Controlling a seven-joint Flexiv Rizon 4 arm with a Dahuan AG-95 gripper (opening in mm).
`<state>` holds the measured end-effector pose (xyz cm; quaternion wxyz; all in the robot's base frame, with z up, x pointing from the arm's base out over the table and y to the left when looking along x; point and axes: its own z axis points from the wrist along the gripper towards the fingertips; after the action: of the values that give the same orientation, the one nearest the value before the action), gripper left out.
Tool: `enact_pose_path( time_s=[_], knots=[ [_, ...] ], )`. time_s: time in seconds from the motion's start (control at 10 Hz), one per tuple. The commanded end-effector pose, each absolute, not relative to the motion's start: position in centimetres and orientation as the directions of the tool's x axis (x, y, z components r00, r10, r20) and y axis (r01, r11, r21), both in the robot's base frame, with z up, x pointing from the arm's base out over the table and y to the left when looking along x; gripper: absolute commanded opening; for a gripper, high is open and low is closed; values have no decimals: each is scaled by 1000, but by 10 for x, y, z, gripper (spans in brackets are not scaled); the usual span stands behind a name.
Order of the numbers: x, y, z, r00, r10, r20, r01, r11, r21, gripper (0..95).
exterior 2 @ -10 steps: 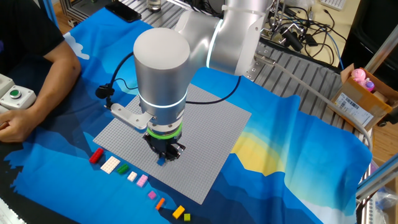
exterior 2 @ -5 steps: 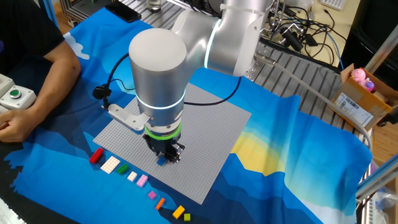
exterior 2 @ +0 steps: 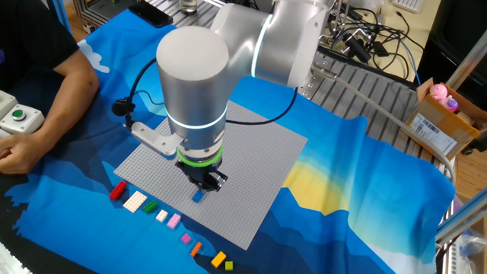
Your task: Stack small Lego blocks one on top of the other
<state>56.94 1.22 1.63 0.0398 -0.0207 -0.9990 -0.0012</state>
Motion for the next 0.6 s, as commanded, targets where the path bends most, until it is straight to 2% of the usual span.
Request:
enact_pose_path(
  time_s=[0.1,0.3,0.6],
  knots=[
    [571,13,7,-996,42,73,42,999,2,0],
    [572,14,-3,-997,39,71,40,999,3,0],
    [567,12,24,-992,46,118,45,999,-7,0]
  ],
)
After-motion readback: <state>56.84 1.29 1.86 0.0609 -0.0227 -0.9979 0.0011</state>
